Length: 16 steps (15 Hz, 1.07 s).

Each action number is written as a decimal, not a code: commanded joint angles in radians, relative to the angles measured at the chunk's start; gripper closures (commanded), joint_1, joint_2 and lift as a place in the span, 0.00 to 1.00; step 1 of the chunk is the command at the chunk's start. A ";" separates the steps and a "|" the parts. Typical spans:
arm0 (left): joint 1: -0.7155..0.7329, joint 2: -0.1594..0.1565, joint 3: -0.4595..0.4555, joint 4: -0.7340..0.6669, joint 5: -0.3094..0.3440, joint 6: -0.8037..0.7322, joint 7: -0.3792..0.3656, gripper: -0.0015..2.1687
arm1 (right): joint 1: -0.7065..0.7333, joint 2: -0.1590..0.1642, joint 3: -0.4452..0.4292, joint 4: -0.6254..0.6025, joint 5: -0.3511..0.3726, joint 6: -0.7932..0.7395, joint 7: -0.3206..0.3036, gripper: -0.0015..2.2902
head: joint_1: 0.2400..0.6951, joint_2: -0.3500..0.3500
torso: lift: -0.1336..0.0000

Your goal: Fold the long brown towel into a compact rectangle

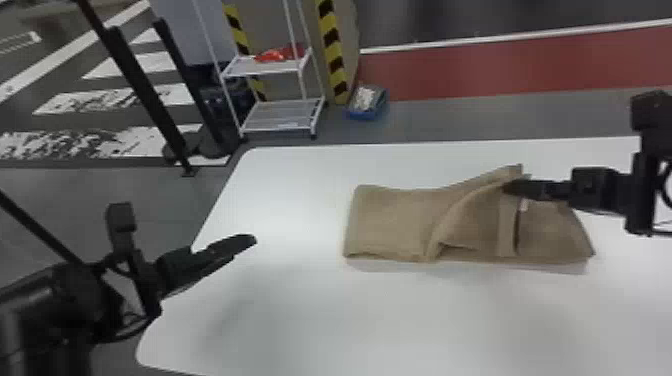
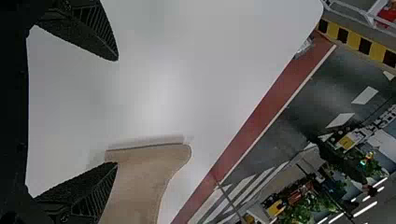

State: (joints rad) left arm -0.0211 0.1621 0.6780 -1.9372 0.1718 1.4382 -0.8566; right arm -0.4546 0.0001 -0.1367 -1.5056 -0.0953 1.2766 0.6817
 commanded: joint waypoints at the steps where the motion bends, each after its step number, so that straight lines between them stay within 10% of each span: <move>1: 0.003 0.011 0.002 0.004 0.000 0.000 -0.007 0.04 | -0.018 0.001 -0.040 0.016 -0.014 0.014 0.001 0.47 | 1.00 0.90 | 0.07; 6: 0.018 0.017 0.002 0.008 0.006 0.000 -0.016 0.04 | -0.039 0.001 0.016 0.119 0.037 0.021 0.004 0.14 | 1.00 0.90 | 0.07; 16: 0.035 0.033 0.006 0.011 0.032 0.000 -0.016 0.04 | -0.018 -0.026 0.058 0.116 0.108 0.033 0.002 0.12 | 1.00 0.89 | 0.07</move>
State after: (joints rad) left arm 0.0137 0.1957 0.6843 -1.9267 0.2027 1.4382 -0.8728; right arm -0.4702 -0.0268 -0.0944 -1.3968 0.0005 1.3166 0.6848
